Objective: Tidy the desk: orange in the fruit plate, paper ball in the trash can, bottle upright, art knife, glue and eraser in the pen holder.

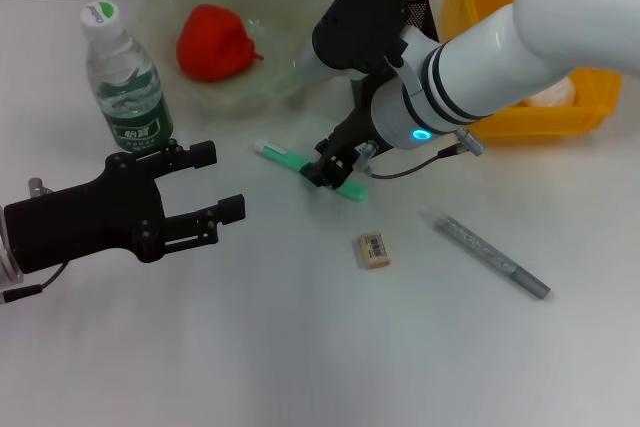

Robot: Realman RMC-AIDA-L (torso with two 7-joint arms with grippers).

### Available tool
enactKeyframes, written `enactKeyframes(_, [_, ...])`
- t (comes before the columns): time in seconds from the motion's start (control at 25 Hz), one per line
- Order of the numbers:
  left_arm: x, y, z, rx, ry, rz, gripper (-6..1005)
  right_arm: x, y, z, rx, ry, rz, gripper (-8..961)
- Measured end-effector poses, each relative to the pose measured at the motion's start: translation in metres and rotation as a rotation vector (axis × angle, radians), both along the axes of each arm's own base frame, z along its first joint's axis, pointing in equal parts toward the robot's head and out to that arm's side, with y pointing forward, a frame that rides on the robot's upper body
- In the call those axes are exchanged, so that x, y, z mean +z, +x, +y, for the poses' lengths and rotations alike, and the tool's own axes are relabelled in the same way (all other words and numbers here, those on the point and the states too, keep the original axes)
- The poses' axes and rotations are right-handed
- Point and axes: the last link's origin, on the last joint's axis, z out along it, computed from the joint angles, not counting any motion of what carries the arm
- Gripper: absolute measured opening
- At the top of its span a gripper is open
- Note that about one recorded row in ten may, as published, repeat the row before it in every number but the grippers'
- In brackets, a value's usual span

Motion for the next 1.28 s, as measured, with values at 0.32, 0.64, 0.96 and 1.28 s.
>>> enactKeyframes(0.32, [0.0002,0.0002,0.0007,0.001,0.003,0.0,787,-0.0031,-0.0022,-0.0037,0.008,-0.027,0.024,329])
enactKeyframes(0.64, [-0.0002,0.0004,0.0014,0.0,0.008,0.001,787,-0.0035,0.0008,-0.0031,0.0,-0.032,0.027,326])
enactKeyframes(0.96, [-0.0002,0.0005,0.0014,0.0,0.008,0.0,787,-0.0035,0.0011,-0.003,-0.001,-0.031,0.028,279])
enactKeyframes(1.28, [0.0,0.0006,0.0013,0.0,0.009,-0.001,787,-0.0035,0.0034,-0.0037,-0.006,-0.031,0.026,225])
